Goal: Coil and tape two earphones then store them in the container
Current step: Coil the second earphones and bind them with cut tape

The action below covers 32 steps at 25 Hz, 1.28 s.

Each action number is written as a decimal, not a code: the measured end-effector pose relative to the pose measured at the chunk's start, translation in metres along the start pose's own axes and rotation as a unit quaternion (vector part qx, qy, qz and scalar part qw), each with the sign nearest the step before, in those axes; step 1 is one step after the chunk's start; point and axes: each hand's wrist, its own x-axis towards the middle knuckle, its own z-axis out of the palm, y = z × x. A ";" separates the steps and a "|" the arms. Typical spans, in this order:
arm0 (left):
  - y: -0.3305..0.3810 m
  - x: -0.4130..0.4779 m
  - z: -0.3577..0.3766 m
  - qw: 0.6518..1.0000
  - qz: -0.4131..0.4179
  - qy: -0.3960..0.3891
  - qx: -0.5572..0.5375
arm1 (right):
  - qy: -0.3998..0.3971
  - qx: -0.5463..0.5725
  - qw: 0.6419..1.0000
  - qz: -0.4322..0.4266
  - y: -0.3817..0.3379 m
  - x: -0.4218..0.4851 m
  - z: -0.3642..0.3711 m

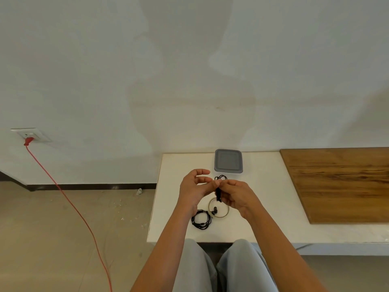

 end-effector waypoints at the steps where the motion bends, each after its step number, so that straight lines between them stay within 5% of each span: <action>1: 0.001 0.000 0.000 1.000 0.001 -0.002 0.006 | 0.003 0.014 1.000 0.012 0.000 0.000 0.000; 6: 0.003 -0.005 0.001 0.996 0.033 0.004 0.087 | 0.050 0.024 0.998 -0.016 0.006 0.001 0.003; 13: 0.002 -0.009 0.014 0.998 0.019 0.060 -0.010 | 0.048 -0.127 0.970 -0.203 0.015 0.003 0.003; 16: 0.000 -0.008 0.014 0.997 0.039 0.070 0.018 | -0.001 -0.116 0.968 -0.222 0.013 -0.002 0.003; 23: -0.002 -0.012 0.012 0.990 0.092 0.067 0.087 | 0.034 -0.074 0.974 -0.210 0.013 0.001 0.005; 28: -0.005 -0.004 -0.002 0.925 0.179 0.004 0.334 | 0.026 -0.071 0.983 -0.169 0.009 0.004 -0.001; 32: -0.008 0.000 -0.006 0.889 0.223 0.006 0.401 | 0.026 -0.095 0.982 -0.162 0.002 0.003 -0.005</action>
